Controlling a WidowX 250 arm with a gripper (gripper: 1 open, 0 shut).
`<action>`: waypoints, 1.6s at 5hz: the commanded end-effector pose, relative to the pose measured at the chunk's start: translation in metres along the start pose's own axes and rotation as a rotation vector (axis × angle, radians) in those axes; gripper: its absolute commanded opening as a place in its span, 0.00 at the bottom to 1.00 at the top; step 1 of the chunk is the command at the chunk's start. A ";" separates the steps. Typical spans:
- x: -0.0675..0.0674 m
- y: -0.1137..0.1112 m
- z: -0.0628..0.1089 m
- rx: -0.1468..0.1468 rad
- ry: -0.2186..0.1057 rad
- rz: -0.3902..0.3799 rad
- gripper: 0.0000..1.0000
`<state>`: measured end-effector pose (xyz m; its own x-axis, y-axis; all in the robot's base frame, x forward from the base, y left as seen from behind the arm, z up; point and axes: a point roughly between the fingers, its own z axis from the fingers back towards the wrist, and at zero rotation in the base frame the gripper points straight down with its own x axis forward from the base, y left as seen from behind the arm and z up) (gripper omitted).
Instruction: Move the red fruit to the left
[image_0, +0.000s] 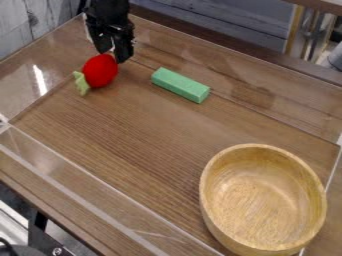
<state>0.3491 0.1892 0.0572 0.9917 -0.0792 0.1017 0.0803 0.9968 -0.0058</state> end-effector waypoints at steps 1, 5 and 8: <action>0.000 0.007 0.010 0.029 -0.048 0.045 1.00; -0.031 0.010 -0.017 -0.003 -0.031 0.294 1.00; -0.038 0.020 0.004 -0.040 -0.049 0.341 1.00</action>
<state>0.3067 0.2003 0.0307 0.9646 0.2574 0.0572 -0.2495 0.9612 -0.1178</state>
